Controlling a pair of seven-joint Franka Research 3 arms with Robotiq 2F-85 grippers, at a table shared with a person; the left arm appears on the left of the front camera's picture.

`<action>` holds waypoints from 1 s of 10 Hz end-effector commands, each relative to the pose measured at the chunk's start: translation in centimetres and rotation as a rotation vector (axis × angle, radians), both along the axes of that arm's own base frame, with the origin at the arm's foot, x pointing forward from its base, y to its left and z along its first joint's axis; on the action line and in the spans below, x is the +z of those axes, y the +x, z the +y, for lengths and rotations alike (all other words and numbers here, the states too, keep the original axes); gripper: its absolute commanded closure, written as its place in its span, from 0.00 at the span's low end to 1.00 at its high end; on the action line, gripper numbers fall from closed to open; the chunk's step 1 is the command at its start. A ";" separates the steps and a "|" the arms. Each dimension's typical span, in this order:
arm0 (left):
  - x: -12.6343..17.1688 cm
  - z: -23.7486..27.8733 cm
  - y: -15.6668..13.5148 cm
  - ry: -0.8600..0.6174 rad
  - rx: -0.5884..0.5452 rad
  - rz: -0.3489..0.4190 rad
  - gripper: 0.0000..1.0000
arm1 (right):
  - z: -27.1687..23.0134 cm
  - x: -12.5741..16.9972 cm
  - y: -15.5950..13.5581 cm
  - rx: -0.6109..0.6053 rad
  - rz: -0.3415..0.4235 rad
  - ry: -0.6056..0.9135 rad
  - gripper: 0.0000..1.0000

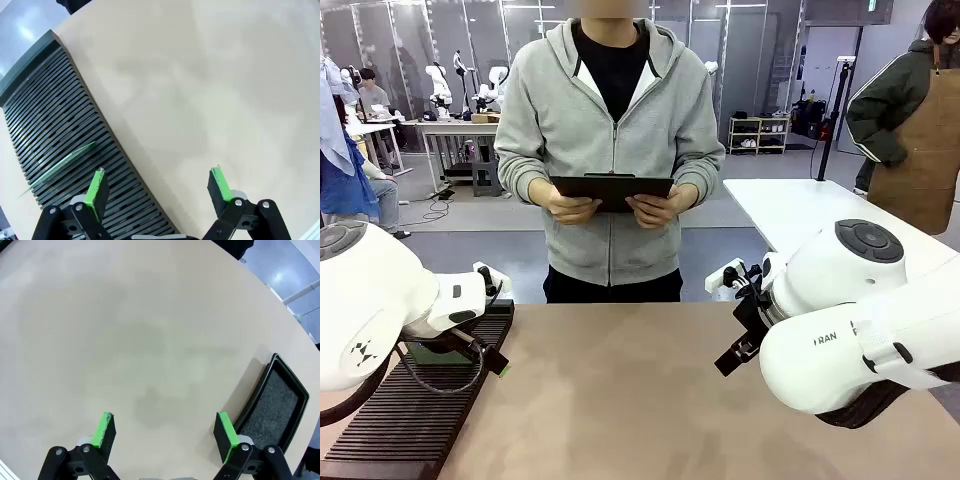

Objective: Inspect the PCB.
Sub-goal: Pick up the Blank PCB and present it to the human.

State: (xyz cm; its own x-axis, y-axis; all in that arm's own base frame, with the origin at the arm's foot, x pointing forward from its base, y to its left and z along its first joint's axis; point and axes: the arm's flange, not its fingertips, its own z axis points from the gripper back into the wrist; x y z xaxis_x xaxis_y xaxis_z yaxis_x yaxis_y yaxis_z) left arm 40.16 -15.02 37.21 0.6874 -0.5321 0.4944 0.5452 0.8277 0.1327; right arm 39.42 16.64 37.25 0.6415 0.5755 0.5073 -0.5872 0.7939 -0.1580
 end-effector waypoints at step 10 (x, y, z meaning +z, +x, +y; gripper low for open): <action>1.6 1.0 1.2 0.033 0.012 -0.002 0.00 | 0.0 0.0 0.0 0.001 0.000 -0.001 0.00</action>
